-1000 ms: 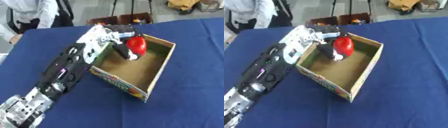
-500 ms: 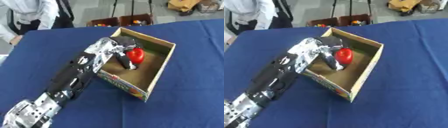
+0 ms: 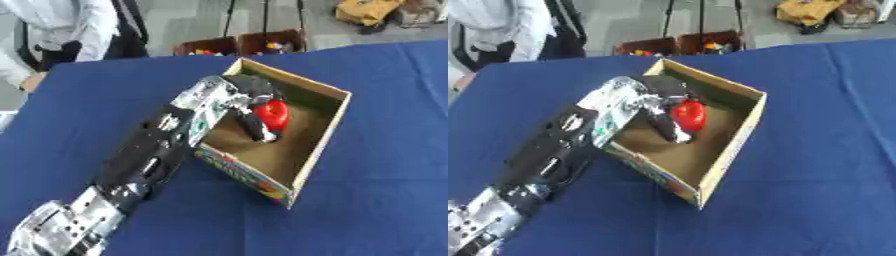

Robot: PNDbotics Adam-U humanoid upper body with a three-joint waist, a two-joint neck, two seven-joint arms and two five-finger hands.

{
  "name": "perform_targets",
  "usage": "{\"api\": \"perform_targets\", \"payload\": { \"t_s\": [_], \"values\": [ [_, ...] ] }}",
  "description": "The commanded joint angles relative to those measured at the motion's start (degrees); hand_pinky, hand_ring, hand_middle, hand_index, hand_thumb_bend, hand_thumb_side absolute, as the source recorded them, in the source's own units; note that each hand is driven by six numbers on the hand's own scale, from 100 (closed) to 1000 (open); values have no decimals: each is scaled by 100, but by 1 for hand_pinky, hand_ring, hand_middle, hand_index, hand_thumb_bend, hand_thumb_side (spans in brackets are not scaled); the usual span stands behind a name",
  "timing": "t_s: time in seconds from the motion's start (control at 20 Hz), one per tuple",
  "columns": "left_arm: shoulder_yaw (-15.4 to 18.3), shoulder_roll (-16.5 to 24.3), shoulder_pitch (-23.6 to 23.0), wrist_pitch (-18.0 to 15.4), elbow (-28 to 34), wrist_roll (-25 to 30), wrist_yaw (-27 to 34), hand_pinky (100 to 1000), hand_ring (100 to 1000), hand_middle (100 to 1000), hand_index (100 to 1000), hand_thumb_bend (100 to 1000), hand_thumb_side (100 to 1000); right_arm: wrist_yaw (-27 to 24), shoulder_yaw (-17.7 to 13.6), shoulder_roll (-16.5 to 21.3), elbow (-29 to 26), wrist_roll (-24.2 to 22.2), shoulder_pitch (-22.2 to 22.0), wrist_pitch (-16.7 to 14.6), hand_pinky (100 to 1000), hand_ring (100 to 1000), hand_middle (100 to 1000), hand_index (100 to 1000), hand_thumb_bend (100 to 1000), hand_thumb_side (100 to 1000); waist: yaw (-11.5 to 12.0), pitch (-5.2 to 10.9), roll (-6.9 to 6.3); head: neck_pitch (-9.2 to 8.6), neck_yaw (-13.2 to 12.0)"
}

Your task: Pick up objects on the table and place them in the box.

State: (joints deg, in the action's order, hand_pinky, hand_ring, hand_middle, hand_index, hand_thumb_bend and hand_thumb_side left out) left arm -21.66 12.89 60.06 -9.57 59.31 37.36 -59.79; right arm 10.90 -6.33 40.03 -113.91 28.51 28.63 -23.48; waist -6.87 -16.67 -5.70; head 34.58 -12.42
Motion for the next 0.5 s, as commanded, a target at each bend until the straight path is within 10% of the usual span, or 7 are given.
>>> {"api": "perform_targets", "payload": {
  "t_s": [0.05, 0.2, 0.5],
  "values": [
    [-45, 39, 55, -14, 106, 105, -55, 873, 1000, 929, 1000, 455, 626, -52, -59, 99, -68, -17, 21, -9, 754, 749, 737, 807, 100, 1000, 11, 27, -28, -64, 20],
    [-21, 84, 53, -51, 317, 196, 25, 1000, 1000, 960, 1000, 492, 654, -48, -60, 106, -68, -18, -3, -8, 754, 749, 737, 807, 100, 1000, 37, 36, -28, -39, 40],
    [489, 311, 138, 158, 1666, -603, 783, 870, 952, 909, 1000, 447, 837, -39, -70, 122, -68, -9, -43, -8, 754, 749, 737, 807, 100, 1000, 96, 55, -22, 53, 103]
  ]
}}
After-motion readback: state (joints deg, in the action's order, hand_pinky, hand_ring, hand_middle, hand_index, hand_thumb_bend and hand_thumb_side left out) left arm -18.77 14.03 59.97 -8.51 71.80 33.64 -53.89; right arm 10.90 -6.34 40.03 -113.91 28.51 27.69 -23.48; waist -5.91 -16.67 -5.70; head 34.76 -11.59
